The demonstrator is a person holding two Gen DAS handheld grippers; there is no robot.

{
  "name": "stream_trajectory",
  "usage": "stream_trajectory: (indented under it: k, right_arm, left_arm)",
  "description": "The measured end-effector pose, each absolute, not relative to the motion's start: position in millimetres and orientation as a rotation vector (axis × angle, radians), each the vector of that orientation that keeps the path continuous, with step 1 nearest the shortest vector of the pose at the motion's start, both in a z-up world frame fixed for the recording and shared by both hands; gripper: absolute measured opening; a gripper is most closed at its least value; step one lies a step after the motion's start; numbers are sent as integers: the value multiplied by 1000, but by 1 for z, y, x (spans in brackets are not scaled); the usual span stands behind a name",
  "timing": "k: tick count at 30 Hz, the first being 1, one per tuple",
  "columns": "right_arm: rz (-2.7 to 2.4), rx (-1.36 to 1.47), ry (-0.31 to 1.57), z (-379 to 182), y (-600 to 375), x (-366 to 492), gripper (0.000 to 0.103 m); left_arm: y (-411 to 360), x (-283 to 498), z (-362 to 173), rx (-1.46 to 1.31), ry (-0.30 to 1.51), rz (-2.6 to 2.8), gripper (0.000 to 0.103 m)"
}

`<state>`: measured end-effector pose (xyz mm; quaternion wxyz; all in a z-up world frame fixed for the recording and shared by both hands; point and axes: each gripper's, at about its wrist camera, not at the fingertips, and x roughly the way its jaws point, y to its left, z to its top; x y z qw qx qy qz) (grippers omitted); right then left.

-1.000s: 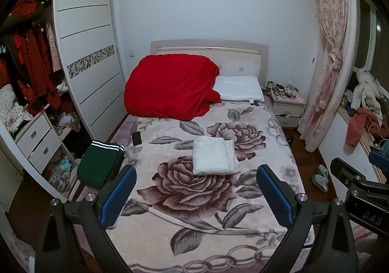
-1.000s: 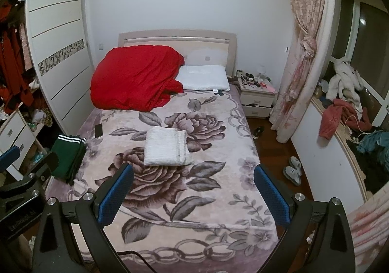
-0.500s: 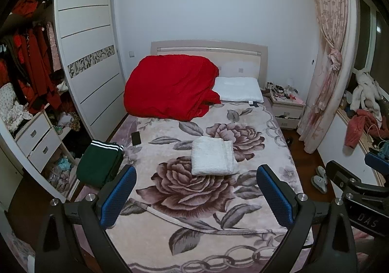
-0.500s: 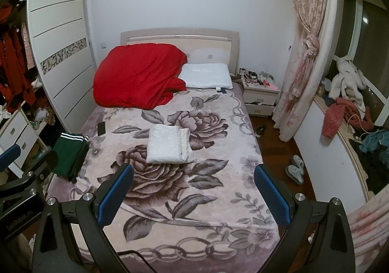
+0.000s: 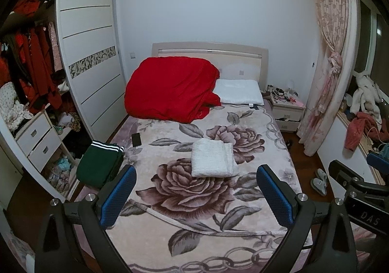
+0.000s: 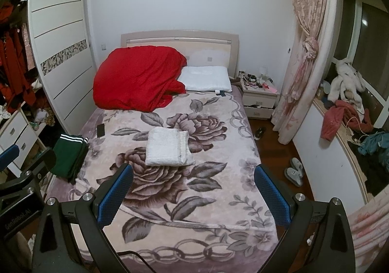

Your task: Fold large clothes

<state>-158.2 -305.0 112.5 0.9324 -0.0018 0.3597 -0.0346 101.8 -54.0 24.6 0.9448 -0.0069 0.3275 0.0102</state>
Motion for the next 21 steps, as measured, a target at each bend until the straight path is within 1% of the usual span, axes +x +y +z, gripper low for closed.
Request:
stream_trajectory:
  k: [21]
  right_arm:
    - [-84,-9,719,122,-300,-165,101]
  left_arm:
    - [-55,101,25,-23,665,22,101]
